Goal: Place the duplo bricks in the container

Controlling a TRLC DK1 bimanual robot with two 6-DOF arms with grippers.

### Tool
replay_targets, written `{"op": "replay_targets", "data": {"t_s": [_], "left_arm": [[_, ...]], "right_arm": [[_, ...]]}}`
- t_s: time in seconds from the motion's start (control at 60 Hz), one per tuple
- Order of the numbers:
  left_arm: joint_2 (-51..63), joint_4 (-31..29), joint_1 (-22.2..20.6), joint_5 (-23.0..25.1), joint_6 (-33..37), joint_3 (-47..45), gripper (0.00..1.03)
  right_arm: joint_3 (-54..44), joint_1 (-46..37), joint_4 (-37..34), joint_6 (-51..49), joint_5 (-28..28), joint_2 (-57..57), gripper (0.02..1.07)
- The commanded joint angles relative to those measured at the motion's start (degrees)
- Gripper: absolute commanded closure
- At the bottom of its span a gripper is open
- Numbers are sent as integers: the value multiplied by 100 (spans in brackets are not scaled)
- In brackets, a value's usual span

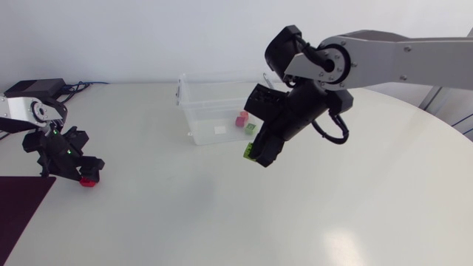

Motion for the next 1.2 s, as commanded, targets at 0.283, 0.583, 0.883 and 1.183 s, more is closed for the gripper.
{"op": "replay_targets", "data": {"t_s": [0.283,0.583,0.883,1.183], "left_arm": [[-242,5,-116,254,307,-126,65],[-1059,-479,-476,509,236,190,67],[-1332,-813,-1127,930,-194,1333,67],[-1130,-382,-1812,1387,-950,2203,67]], "right_arm": [[607,-336,-399,-198,-112,-274,84],[1187,-520,-249,172,-129,-204,84],[1653,-634,410,769,-120,148,84],[2004,-845,1280,1218,-15,886,84]]}}
